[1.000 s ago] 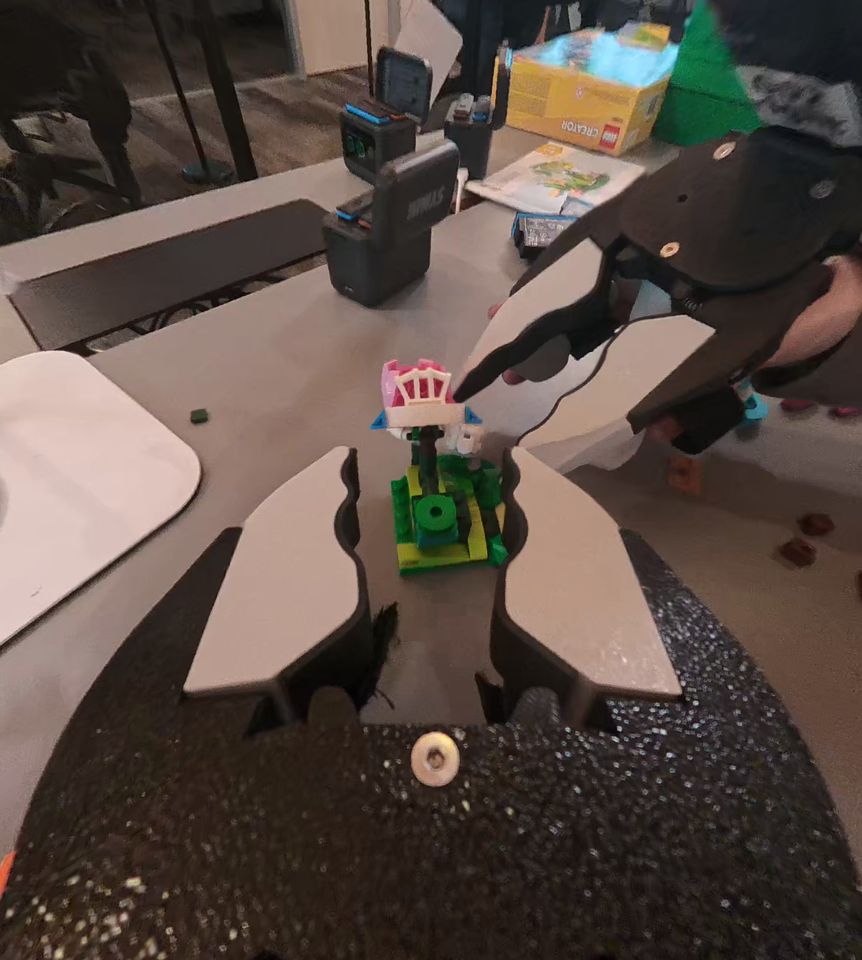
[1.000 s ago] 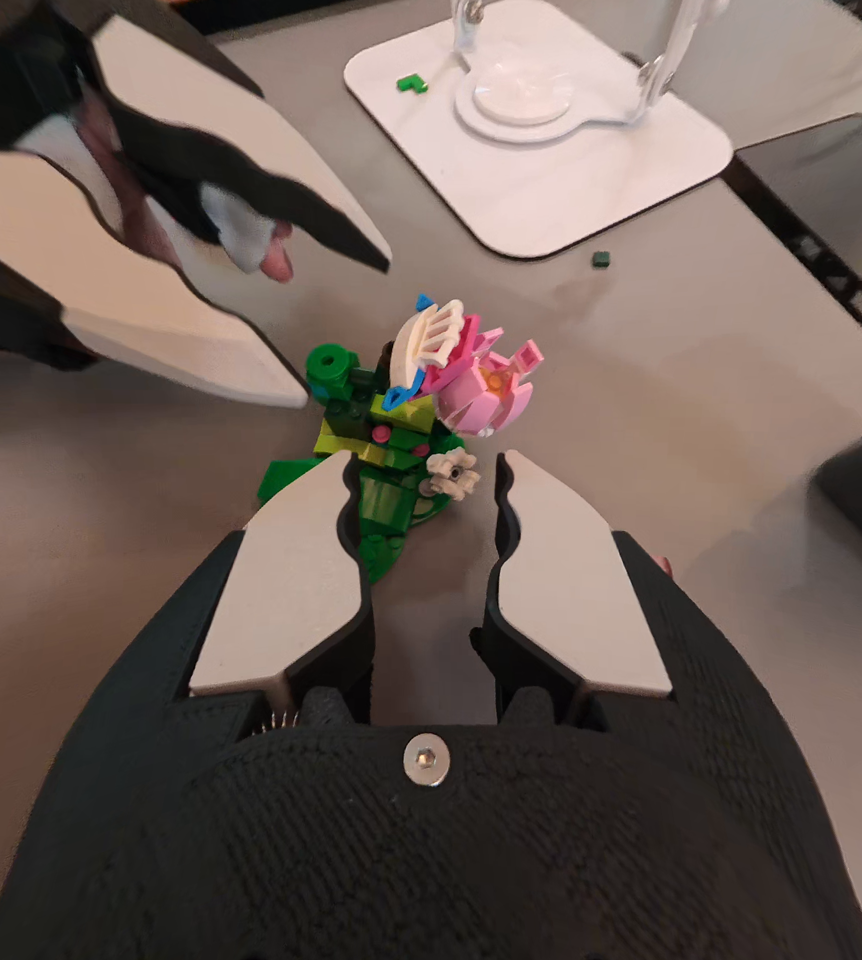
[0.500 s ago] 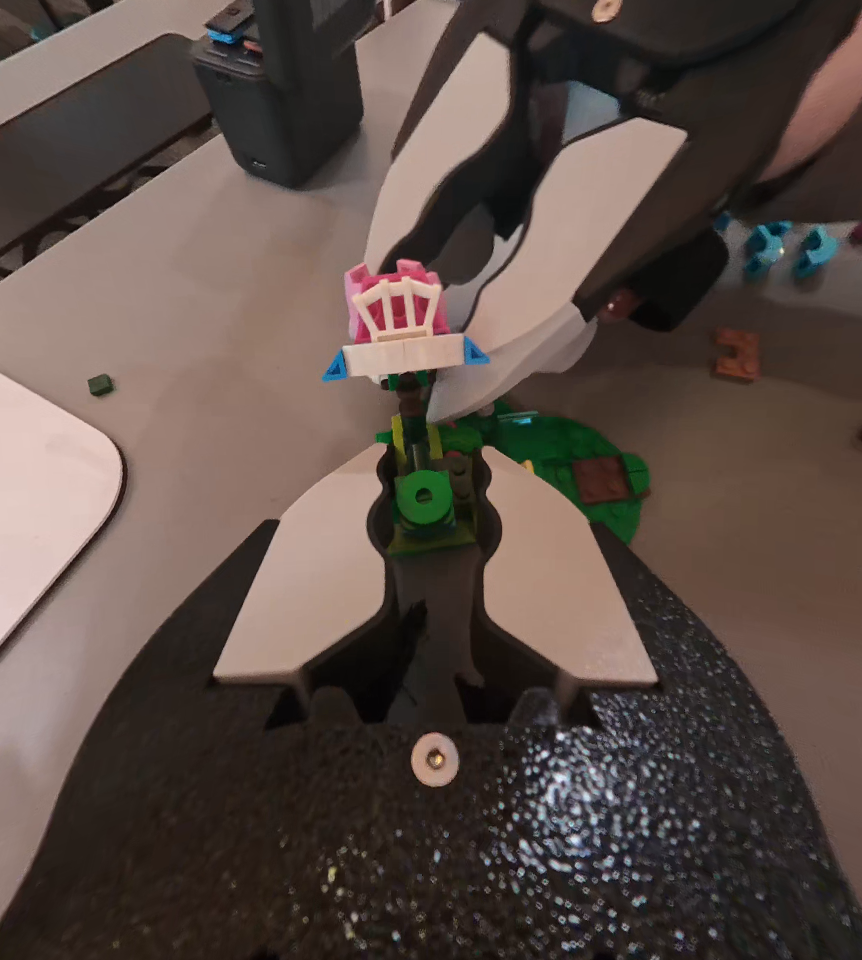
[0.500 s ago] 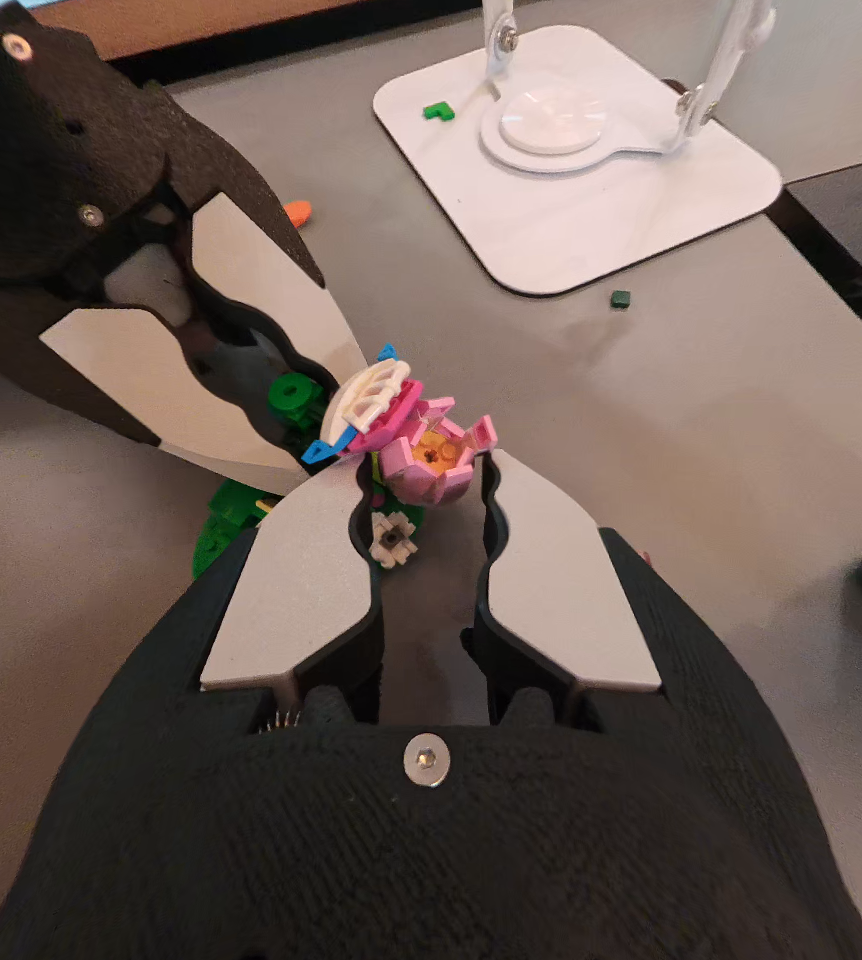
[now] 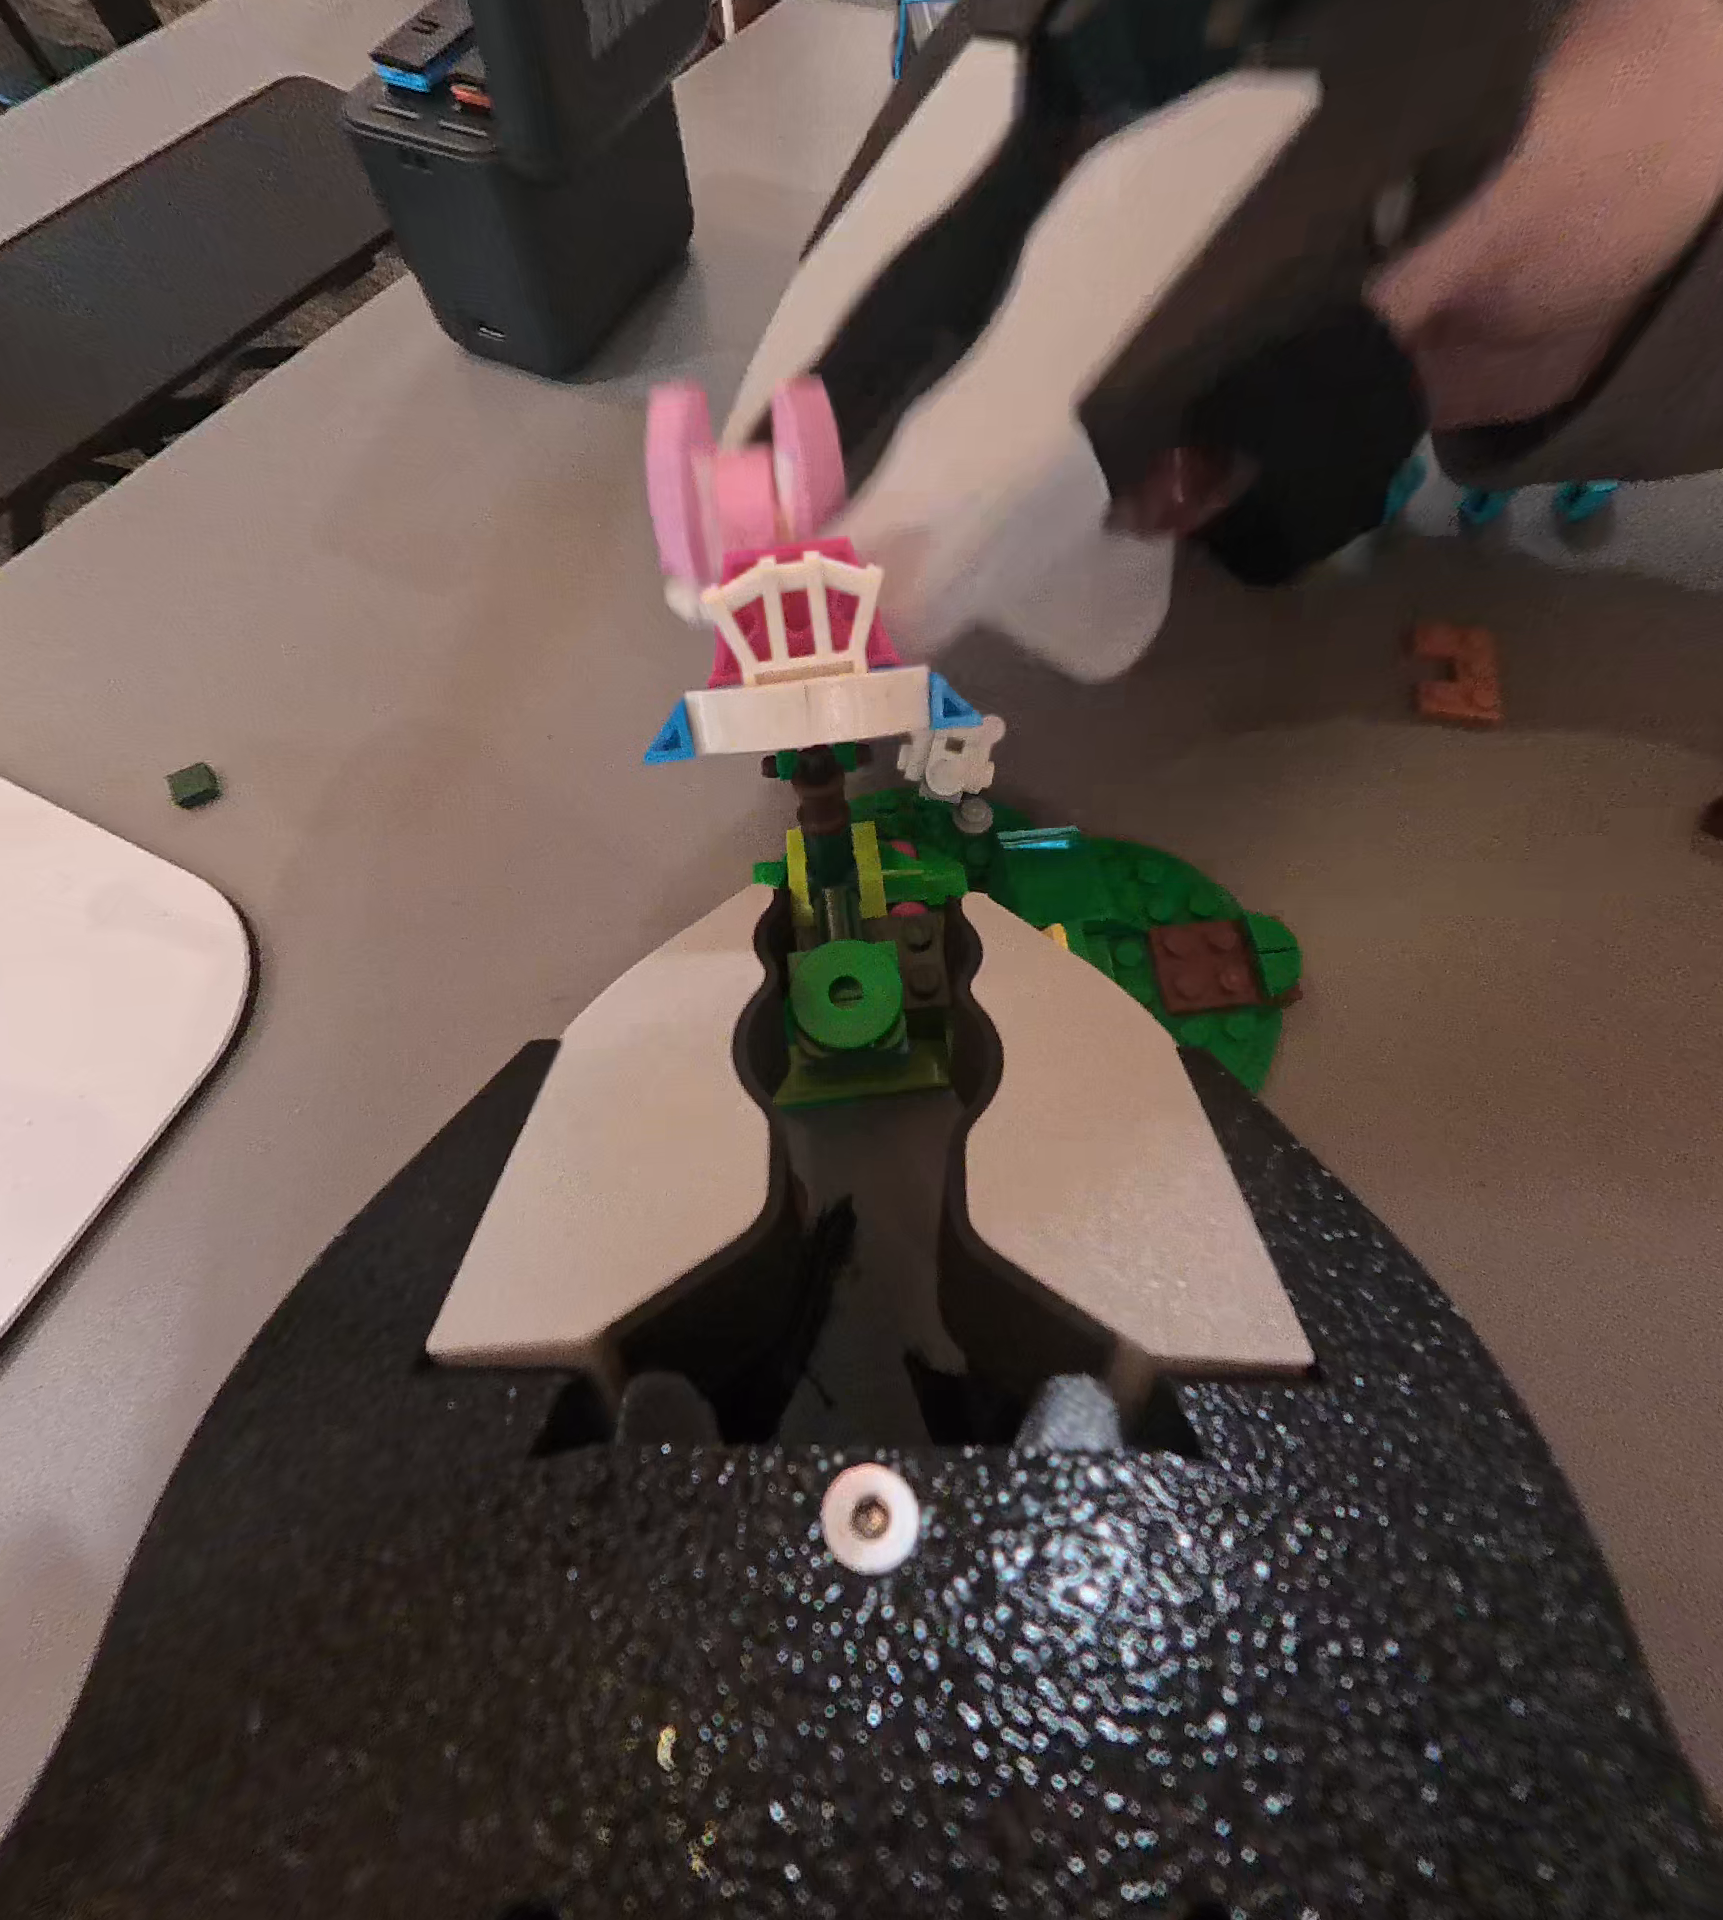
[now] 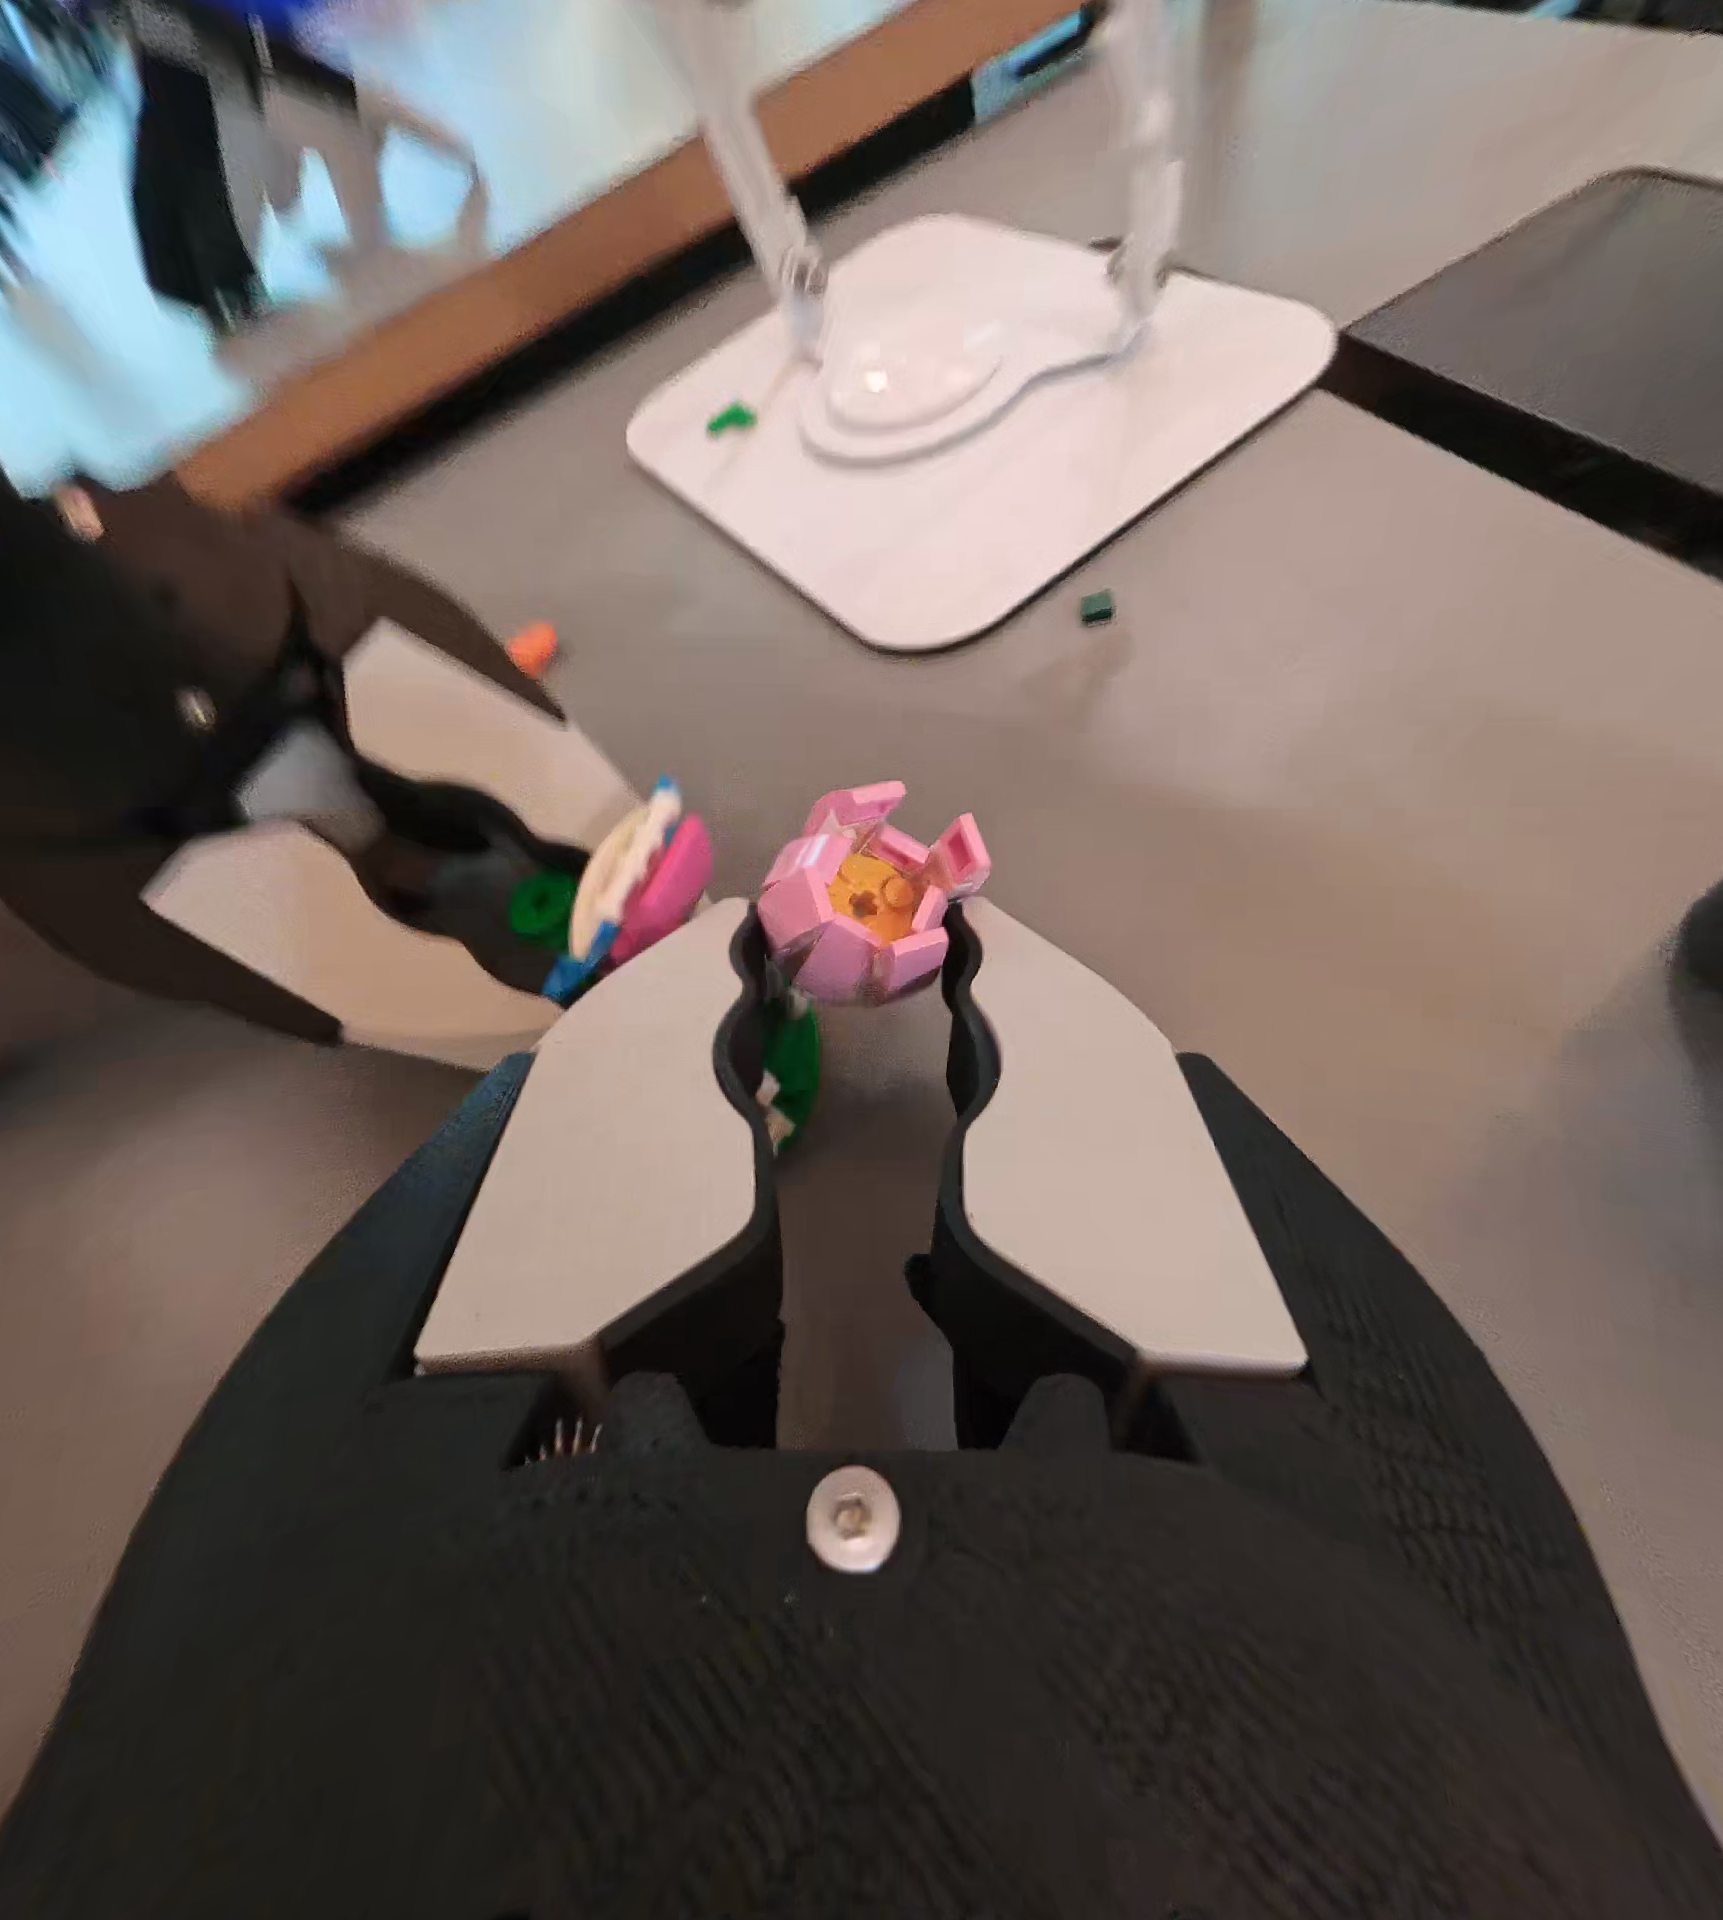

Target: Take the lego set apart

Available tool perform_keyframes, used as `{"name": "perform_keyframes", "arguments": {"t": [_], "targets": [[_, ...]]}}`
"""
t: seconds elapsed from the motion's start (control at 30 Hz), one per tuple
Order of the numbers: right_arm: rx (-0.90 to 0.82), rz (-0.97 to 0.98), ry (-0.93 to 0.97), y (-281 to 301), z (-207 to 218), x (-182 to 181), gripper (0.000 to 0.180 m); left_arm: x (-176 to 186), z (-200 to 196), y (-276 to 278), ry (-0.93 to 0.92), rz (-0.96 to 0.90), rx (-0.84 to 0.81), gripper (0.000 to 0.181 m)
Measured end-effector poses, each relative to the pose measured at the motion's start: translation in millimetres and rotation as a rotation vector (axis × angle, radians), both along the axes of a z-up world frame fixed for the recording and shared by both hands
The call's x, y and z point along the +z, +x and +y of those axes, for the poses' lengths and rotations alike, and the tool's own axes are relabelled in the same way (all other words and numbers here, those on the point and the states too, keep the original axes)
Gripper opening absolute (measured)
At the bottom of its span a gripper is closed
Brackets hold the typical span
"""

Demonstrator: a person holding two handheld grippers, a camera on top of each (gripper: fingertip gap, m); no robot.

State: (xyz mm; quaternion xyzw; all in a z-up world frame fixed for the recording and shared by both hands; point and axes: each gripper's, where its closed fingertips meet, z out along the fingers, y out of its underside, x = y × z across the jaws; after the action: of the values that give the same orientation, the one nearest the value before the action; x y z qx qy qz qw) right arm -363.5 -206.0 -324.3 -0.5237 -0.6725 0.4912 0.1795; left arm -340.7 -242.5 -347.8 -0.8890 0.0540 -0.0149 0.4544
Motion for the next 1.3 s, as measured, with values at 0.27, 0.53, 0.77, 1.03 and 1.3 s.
{"name": "perform_keyframes", "arguments": {"t": [0.27, 0.53, 0.77, 1.03, 1.3], "targets": [[-0.039, 0.034, -0.141, 7.4, 24.5, 27.5, 0.031, 0.4, 1.0, -25.4, 0.003, -0.003, 0.178, 0.028], [0.044, 0.266, 0.448, 49.5, 5.9, 53.7, 0.032, 20.0, -24.1, -36.3, 0.093, -0.027, 0.295, 0.074], [0.211, 0.472, 0.915, 93.5, -61.0, 51.9, 0.032, 64.5, -59.0, 54.3, 0.350, -0.181, 0.019, 0.043], [0.273, 0.628, 1.382, 107.5, -98.4, 44.7, 0.031, 83.0, -68.0, 92.8, 0.416, -0.420, 0.012, 0.044], [0.296, 0.660, 1.190, 122.2, -108.7, 44.3, 0.032, 81.4, -75.9, 116.0, 0.361, -0.472, -0.131, 0.028]]}}
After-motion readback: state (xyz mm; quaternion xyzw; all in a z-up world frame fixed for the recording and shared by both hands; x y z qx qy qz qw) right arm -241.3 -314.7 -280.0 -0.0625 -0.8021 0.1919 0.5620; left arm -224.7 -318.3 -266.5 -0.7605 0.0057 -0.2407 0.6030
